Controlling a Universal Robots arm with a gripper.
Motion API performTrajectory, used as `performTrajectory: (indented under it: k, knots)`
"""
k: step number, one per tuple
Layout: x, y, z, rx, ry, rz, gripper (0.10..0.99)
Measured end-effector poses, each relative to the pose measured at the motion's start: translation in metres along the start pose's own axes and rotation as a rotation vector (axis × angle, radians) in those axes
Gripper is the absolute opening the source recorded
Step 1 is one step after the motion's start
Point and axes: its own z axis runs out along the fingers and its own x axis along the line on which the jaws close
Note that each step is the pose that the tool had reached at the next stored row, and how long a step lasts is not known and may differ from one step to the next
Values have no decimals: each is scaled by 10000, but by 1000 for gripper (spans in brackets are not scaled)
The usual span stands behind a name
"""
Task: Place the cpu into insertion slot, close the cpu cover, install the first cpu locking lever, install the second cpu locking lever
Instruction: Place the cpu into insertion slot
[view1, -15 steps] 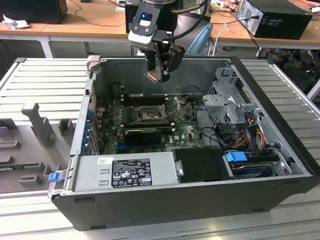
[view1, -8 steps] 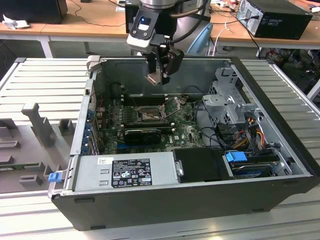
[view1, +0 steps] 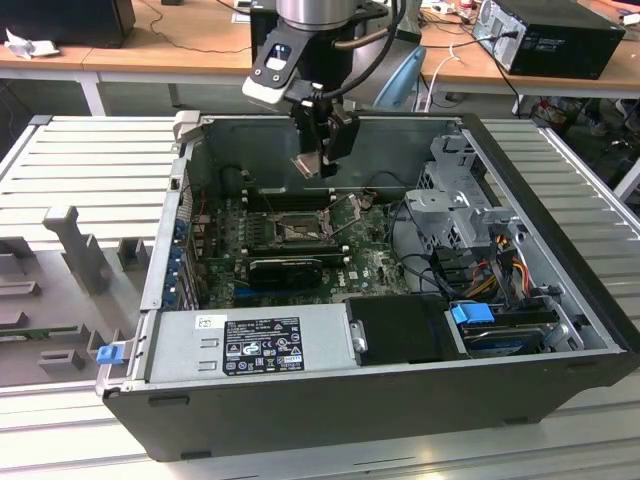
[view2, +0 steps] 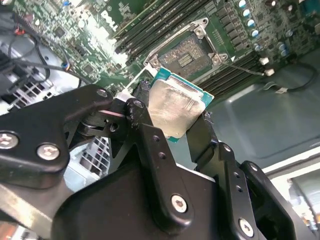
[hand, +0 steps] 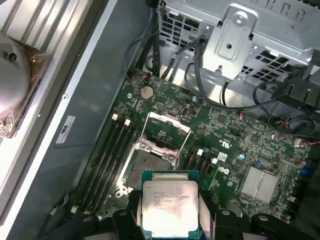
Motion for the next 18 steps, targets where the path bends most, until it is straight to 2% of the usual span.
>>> performTrajectory:
  k: [3, 18]
  knots:
    - [-1, -2, 27, -6, -45, 486, 541]
    - [-2, -9, 102, -24, -148, 1615, 541]
